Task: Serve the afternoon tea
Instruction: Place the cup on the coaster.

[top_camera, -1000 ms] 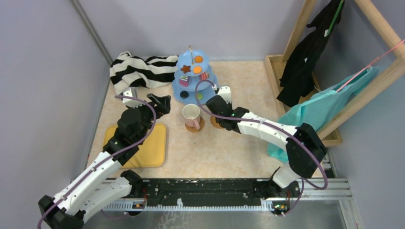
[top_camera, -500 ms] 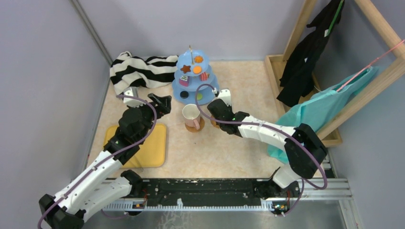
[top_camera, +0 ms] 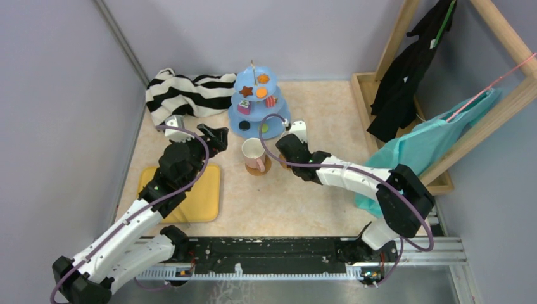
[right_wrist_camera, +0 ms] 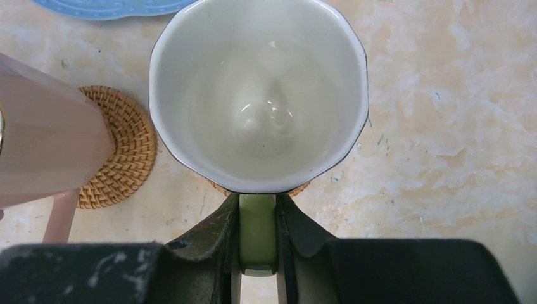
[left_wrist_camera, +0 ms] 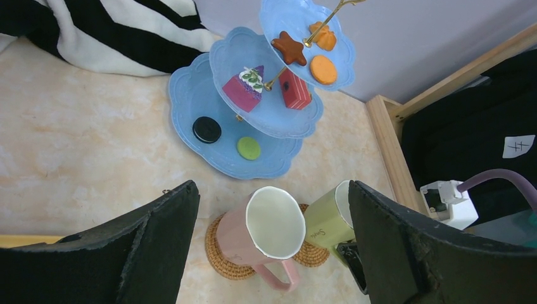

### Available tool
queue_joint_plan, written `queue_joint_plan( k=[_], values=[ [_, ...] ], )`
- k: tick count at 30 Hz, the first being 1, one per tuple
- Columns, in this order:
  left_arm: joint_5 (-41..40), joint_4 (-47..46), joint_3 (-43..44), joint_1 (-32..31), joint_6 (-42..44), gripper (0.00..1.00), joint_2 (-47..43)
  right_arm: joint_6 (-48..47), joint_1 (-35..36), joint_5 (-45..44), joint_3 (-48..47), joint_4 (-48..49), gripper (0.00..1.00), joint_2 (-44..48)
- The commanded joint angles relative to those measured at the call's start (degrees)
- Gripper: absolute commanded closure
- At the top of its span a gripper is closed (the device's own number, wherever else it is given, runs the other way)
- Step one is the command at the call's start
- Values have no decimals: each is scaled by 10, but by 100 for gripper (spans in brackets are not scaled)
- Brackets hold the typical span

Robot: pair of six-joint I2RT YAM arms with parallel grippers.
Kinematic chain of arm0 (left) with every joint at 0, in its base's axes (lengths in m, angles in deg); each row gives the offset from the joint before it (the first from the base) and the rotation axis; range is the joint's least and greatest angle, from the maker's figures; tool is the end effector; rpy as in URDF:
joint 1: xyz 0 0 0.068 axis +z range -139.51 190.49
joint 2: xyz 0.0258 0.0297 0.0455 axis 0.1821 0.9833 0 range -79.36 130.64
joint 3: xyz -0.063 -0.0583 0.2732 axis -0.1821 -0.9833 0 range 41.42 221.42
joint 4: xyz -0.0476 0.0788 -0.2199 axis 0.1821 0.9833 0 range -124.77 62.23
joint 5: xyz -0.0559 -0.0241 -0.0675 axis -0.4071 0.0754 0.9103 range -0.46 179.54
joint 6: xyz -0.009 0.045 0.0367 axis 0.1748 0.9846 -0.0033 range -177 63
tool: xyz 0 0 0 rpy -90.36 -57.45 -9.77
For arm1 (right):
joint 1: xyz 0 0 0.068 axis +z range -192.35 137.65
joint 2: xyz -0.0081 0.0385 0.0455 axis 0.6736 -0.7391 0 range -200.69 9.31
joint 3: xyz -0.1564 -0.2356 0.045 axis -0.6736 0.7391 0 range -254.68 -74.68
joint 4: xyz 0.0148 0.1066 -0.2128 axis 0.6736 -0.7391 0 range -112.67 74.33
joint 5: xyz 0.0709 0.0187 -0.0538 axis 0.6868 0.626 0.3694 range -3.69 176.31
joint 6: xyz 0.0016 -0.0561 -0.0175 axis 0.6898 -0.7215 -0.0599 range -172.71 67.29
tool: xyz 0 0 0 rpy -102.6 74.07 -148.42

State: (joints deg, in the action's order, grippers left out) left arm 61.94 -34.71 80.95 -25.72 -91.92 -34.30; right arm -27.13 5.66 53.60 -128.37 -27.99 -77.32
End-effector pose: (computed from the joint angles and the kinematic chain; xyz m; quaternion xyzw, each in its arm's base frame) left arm 0.1406 -0.0784 0.3379 -0.1521 0.7211 -0.2357 0.6335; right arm 0.2168 0.2065 0.2435 -0.0674 0.8912 0.0102 0.4484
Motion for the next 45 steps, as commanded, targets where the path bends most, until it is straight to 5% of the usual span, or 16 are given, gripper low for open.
queue_joint_plan(
  k=[1, 25, 35, 45],
  values=[
    [6, -6, 4, 3, -3, 8, 0, 3, 9, -15, -7, 68, 100, 37],
    [12, -3, 0, 3, -11, 8, 1, 26, 28, -14, 53, 84, 100, 45],
    [12, -1, 7, 3, -11, 8, 9, 16, 29, -8, 49, 82, 49, 42],
    [11, -1, 16, 3, -6, 7, 17, 4, 29, -9, 40, 73, 41, 50]
  ],
)
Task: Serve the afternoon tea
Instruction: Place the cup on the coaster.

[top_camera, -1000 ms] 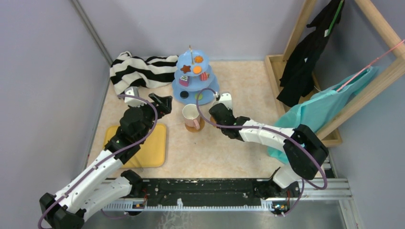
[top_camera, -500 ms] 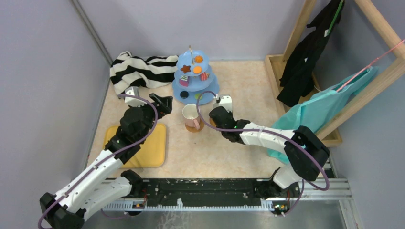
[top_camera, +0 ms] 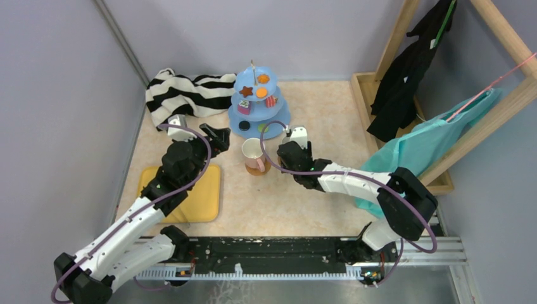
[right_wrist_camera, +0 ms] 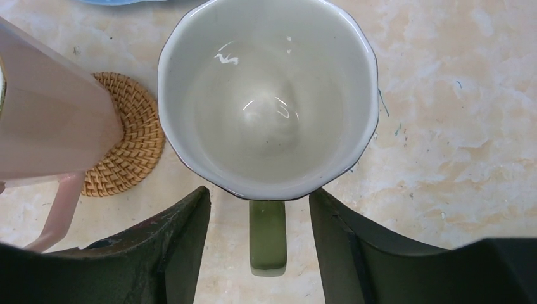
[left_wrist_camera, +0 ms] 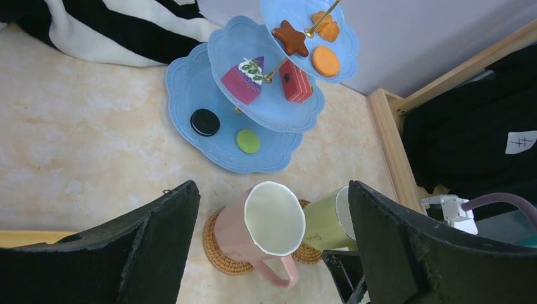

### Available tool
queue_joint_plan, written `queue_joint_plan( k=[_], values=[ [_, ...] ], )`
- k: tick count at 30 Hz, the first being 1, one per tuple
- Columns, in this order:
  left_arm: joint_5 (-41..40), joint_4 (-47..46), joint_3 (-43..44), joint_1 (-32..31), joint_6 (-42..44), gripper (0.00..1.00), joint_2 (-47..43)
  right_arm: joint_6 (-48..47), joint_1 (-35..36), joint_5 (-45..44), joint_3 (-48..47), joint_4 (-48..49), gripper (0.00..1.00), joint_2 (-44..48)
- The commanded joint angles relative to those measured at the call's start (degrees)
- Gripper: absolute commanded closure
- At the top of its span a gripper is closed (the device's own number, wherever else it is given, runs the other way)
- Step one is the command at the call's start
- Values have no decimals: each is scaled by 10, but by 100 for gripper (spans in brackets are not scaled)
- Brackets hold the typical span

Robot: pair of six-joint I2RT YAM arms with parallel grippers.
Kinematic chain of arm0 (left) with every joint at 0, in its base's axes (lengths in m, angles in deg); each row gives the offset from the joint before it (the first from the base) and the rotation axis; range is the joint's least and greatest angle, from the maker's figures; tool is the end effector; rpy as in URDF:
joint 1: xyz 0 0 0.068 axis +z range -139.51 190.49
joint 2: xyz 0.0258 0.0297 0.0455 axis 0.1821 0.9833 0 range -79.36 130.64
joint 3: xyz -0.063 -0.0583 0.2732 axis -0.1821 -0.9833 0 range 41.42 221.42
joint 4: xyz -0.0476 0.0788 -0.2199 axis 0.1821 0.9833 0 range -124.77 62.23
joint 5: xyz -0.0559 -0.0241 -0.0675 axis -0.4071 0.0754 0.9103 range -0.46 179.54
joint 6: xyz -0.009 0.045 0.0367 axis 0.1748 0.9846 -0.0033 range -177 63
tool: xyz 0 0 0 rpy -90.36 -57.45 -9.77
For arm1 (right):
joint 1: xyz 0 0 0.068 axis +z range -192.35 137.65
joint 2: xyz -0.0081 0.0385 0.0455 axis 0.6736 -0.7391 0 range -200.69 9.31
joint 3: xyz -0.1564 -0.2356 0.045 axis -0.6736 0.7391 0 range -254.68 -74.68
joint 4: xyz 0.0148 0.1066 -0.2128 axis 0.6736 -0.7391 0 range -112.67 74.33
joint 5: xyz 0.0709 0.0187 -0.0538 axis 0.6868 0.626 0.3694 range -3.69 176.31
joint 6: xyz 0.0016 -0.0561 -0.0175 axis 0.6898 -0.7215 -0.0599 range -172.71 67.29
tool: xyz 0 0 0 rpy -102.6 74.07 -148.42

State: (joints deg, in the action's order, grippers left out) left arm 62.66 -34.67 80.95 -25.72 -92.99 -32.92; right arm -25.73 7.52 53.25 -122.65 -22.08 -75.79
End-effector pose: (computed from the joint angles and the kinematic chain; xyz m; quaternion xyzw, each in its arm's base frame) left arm 0.1449 -0.0821 0.3344 -0.1526 0.7288 -0.2390 0.6232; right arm 0.2032 0.2049 0.2298 -0.0648 0.8857 0.0302 0.4587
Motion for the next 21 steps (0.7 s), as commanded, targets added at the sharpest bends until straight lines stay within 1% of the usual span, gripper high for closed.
queue_joint_plan(
  k=[1, 5, 9, 11, 15, 18, 21],
  values=[
    [1, -1, 18, 3, 6, 7, 4, -12, 11, -5, -18, 14, 40, 39],
    [-13, 1, 31, 3, 10, 7, 12, -20, 13, -9, -22, 4, 38, 56],
    [-30, -5, 67, 3, 19, 7, 39, -33, 17, -12, -31, -9, 31, 77],
    [-44, -10, 100, 3, 35, 7, 61, -42, 18, -15, -43, -18, 25, 86],
    [-83, -32, 181, 3, 94, 7, 115, -69, 18, -45, -77, -37, 16, 107],
    [-107, -37, 250, 7, 143, 7, 165, -102, 18, -90, -103, -34, 12, 128],
    [-107, -30, 315, 31, 179, 8, 220, -143, -1, -126, -127, -20, 11, 137]
  ],
)
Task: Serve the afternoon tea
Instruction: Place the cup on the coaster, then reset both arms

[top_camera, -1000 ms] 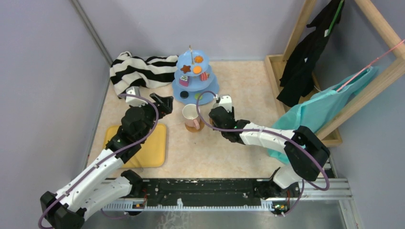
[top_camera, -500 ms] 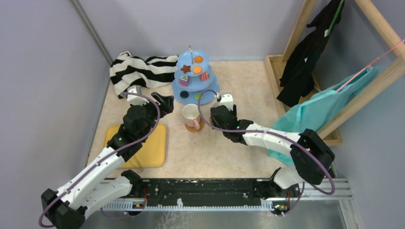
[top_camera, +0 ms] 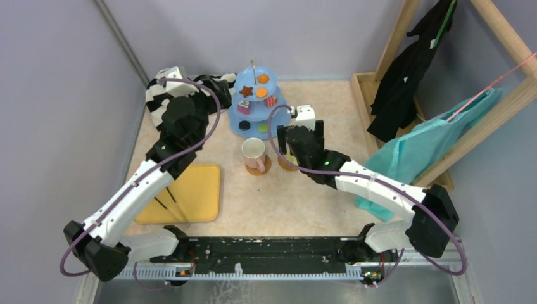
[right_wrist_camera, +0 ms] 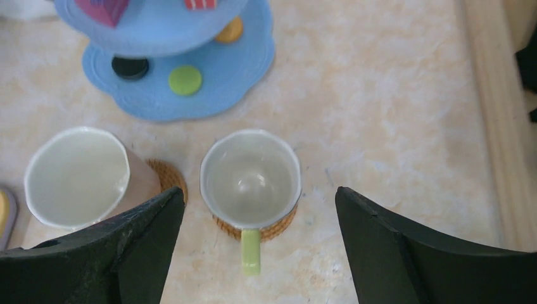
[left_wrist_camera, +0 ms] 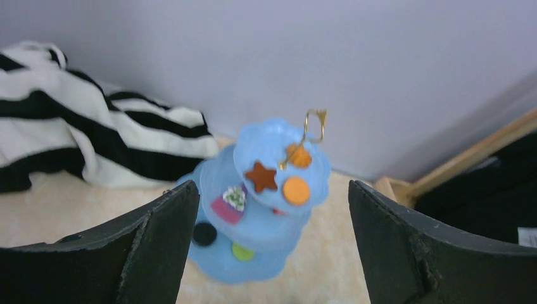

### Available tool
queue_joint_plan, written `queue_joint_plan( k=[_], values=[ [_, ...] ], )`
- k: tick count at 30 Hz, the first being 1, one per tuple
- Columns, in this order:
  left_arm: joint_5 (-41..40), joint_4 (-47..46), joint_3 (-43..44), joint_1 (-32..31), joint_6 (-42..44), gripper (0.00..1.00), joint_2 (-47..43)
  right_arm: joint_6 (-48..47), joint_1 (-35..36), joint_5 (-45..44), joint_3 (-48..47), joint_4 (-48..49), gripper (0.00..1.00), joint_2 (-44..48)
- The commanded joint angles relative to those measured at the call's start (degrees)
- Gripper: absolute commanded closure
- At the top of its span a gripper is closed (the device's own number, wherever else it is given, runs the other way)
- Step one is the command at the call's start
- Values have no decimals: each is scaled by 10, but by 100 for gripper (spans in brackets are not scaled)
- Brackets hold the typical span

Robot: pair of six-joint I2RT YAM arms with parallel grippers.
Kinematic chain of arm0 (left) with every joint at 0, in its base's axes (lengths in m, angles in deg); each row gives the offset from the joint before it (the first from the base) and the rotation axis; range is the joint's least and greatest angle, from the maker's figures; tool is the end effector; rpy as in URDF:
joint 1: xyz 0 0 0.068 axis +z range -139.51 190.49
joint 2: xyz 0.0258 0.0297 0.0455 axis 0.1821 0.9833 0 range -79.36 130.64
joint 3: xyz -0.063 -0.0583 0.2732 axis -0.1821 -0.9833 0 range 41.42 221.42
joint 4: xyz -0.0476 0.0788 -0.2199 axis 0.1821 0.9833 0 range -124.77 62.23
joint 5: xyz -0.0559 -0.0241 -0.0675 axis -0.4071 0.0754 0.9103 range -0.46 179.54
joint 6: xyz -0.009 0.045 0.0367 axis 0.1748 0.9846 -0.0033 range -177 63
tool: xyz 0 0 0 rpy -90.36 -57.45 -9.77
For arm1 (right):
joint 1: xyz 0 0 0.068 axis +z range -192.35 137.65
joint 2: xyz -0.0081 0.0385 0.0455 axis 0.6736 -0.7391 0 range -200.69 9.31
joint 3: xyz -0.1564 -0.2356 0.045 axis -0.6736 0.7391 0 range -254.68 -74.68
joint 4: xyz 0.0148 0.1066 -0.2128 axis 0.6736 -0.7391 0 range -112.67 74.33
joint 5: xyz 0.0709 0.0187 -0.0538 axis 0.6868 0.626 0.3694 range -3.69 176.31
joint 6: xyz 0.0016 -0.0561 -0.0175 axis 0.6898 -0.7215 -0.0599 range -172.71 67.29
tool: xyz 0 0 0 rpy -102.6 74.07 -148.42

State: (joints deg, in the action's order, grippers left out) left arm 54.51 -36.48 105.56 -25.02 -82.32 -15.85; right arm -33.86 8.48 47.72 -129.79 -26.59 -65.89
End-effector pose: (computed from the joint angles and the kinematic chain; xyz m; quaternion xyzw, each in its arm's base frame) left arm 0.1968 -0.1103 0.4292 -0.1576 0.6771 -0.1685 0.6988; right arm 0.1902 0.1913 0.3077 -0.0699 0.8346 0.0294 0.5457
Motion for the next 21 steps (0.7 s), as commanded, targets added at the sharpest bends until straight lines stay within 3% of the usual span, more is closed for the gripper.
queue_joint_plan(
  k=[1, 5, 12, 21],
  values=[
    [-18, -3, 89, 46, 74, 8, 67, -66, -29, -68, -66, 24, 11, 36],
    [28, 27, 129, 125, 44, 8, 133, -61, -121, -39, -101, 22, 11, 20],
    [43, -7, 90, 208, 50, 7, 198, -36, -275, 16, -110, 66, 21, -35],
    [54, -167, -103, 271, 103, 4, 208, -97, -304, -44, -73, 137, 18, -148]
  ],
)
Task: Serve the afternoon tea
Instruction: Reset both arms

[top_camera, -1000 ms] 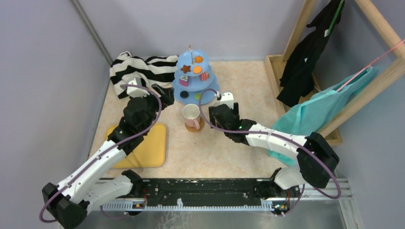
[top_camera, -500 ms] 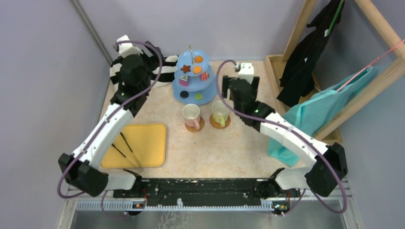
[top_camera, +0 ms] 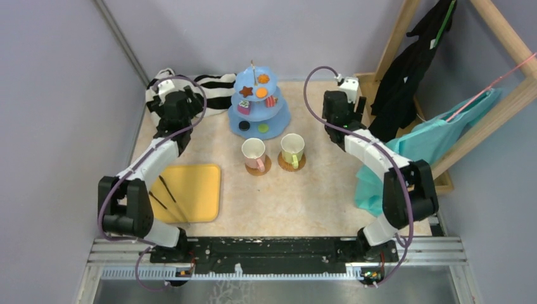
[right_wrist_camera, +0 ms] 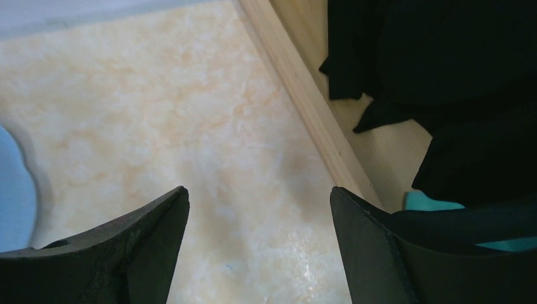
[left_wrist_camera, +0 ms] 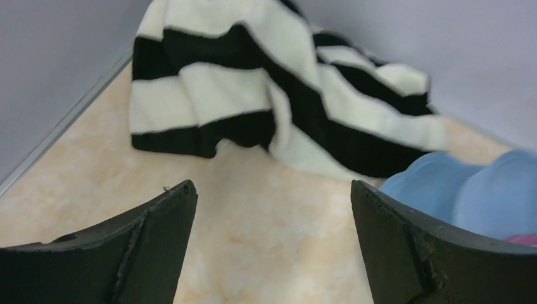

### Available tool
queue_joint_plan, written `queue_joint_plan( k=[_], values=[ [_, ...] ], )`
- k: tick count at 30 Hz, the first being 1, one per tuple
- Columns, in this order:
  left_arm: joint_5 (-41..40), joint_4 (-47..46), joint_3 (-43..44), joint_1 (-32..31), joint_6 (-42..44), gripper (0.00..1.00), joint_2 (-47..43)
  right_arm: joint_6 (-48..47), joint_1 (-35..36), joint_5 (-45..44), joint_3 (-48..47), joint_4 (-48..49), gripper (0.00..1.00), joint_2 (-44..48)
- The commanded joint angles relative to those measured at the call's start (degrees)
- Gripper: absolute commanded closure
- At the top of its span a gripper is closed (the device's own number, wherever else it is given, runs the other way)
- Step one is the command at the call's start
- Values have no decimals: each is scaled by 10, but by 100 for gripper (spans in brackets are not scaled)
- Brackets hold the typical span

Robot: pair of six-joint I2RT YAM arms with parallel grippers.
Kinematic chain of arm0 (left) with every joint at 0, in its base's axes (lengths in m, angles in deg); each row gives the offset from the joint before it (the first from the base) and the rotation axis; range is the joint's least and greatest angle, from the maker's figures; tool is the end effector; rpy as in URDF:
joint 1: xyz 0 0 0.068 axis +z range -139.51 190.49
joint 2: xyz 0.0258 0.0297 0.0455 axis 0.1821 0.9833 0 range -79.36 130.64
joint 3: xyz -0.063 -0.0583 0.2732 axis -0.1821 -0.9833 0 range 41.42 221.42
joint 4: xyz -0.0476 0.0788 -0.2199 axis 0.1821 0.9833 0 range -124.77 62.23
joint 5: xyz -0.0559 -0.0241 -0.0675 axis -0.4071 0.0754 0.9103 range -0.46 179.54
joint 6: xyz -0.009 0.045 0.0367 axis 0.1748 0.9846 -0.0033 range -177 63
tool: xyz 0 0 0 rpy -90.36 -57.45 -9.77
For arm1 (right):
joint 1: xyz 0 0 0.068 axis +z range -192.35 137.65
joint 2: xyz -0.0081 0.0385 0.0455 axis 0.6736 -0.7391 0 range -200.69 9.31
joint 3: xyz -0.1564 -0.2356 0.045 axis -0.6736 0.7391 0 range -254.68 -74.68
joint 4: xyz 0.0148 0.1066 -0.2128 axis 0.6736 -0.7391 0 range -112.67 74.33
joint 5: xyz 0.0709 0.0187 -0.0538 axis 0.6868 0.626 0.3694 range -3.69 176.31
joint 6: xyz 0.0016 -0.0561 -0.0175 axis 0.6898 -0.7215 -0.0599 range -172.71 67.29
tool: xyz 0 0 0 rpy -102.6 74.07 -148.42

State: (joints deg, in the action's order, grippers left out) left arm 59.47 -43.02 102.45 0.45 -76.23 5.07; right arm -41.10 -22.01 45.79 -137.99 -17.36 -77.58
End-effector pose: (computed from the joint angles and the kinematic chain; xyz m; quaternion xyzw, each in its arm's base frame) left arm 0.3247 -0.0357 0.3288 -0.2186 0.7519 0.0511 0.6199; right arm 0.3163 0.0877 0.3125 0.1246 0.8042 -0.1430 0.5633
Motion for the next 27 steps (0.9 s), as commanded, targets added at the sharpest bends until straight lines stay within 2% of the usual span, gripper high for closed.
queue_joint_plan(
  k=[1, 8, 12, 18, 24, 27],
  values=[
    [0, -116, -91, 20, 54, 4, -1, -21, 1, -29, 12, 47, 18, -38],
    [-4, -326, -277, 26, 122, 5, -48, -7, 1, 7, 88, 106, 14, -7],
    [12, -323, -297, 28, 138, 4, -61, 7, 1, 18, 122, 142, 11, 13],
    [37, -378, -338, 28, 143, 4, -76, 64, 1, -8, 121, 113, 8, -1],
    [40, -383, -343, 29, 149, 4, -65, 76, 1, -21, 140, 137, 10, 14],
    [40, -386, -344, 31, 149, 4, -61, 99, 1, -42, 124, 111, 9, 10]
  ],
)
